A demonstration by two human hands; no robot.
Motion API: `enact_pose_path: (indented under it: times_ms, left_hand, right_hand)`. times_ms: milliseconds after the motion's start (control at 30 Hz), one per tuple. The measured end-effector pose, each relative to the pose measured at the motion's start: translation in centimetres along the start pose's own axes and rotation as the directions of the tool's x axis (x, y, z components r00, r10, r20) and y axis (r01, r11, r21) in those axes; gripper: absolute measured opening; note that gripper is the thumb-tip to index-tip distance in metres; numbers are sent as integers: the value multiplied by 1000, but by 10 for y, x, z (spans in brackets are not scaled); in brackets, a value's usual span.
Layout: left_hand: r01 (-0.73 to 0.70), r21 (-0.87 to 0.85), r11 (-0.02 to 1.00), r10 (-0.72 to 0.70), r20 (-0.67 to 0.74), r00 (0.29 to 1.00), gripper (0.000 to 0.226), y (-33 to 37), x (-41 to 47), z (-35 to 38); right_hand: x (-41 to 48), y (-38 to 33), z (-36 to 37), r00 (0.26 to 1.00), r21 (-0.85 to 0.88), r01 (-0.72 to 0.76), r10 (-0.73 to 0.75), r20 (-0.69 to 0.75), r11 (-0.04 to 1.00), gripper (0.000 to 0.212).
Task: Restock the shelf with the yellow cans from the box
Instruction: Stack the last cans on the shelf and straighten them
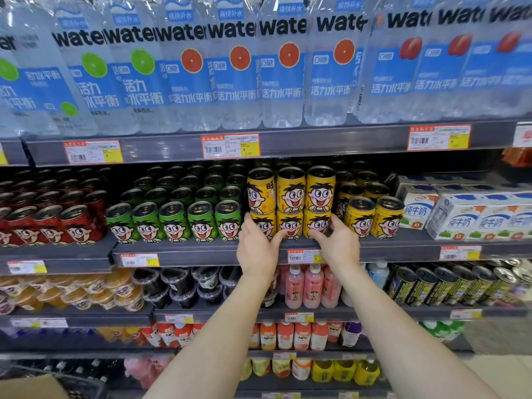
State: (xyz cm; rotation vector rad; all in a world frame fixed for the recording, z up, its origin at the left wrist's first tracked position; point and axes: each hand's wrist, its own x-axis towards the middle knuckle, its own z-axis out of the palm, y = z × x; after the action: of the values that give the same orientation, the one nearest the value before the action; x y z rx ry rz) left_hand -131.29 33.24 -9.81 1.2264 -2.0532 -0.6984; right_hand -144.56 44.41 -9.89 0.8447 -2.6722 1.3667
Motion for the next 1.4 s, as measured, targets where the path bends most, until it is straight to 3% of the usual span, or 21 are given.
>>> enact_pose_path:
  times_ms: [167, 333, 400, 467, 600, 900, 1167, 1300, 1400]
  left_hand:
    - [-61, -75, 995, 57, -50, 997, 107, 4, 0, -12]
    - [-73, -349, 934, 43, -92, 995, 89, 20, 17, -33]
    - [-55, -386, 921, 18, -99, 995, 89, 27, 25, -40]
    - [-41, -388, 921, 27, -43, 999, 87, 30, 31, -46]
    - [-39, -334, 942, 56, 41, 998, 58, 22, 42, -49]
    - [-48, -363, 930, 63, 29, 998, 73, 25, 40, -56]
    - [-84, -287, 954, 104, 57, 993, 74, 23, 41, -59]
    - [-205, -80, 976, 210, 62, 976, 63, 19, 35, -61]
    - [-253, 99, 962, 250, 47, 967, 72, 20, 26, -65]
  right_hand:
    - [4, -1, -6, 999, 45, -1, -1, 54, 999, 68]
    - [11, -23, -24, 997, 138, 27, -16, -75, 990, 87]
    - [17, -33, -34, 998, 195, 46, -36, -53, 980, 89]
    - [24, -37, -39, 999, 249, 50, -51, -2, 967, 86]
    - [30, -33, -41, 996, 321, 39, -61, 60, 946, 69]
    - [27, -33, -43, 995, 372, 29, -63, 80, 928, 67]
    - [29, -37, -46, 994, 337, -25, -12, 106, 941, 69]
    - [28, -42, -49, 994, 269, -31, 2, 109, 963, 72]
    - [19, -49, -52, 997, 159, -38, 28, 68, 987, 75]
